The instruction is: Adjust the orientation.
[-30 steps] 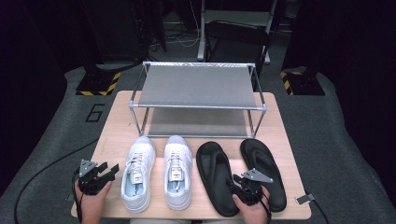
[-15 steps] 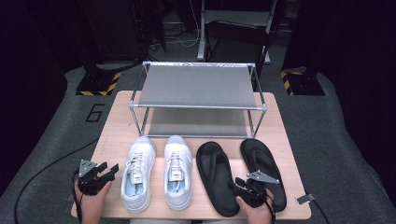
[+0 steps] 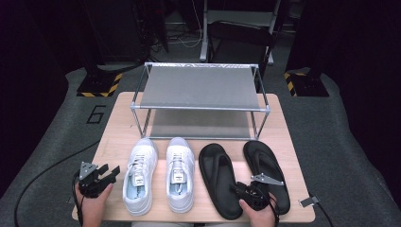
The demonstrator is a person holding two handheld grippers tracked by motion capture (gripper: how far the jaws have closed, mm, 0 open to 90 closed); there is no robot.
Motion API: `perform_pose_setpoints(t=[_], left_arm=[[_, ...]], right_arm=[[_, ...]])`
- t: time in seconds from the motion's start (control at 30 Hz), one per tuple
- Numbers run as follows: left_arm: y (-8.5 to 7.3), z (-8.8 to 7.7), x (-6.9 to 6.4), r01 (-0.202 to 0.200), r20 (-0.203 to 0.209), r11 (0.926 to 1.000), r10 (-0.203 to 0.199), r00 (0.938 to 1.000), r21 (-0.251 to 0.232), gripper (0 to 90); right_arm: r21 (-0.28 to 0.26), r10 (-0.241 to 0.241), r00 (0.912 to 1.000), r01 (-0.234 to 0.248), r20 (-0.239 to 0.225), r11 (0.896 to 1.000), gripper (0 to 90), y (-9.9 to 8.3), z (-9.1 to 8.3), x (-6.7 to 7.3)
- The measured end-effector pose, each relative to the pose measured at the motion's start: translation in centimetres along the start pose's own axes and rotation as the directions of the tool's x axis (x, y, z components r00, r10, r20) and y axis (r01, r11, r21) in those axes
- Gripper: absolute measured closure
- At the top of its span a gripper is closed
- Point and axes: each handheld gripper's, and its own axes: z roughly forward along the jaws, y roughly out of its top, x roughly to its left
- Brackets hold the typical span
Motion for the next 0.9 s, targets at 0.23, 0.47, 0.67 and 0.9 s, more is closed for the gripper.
perform_pose_setpoints(t=[0.23,0.47,0.67,0.9], left_arm=[[0.0,0.0,0.0,0.003,-0.005,0.9999,-0.003,1.0,-0.01,45.3],[0.0,0.0,0.0,0.004,-0.011,0.9999,-0.005,0.9999,-0.013,45.3],[0.0,0.0,-0.1,0.002,-0.01,0.9999,-0.002,1.0,-0.014,45.3],[0.0,0.0,0.0,0.005,-0.009,0.9999,-0.005,0.9999,-0.013,45.3]], right_arm=[[0.01,0.044,0.9983,-0.044,-0.037,0.999,57.7,-0.1,0.1,-0.5],[0.022,0.051,0.9979,-0.051,-0.038,0.998,56.4,-0.1,0.0,-0.4],[0.041,0.112,0.9909,-0.109,-0.074,0.993,55.5,-0.1,0.2,-0.9],[0.032,0.175,0.9786,-0.172,-0.108,0.984,61.5,-0.1,0.3,-1.2]])
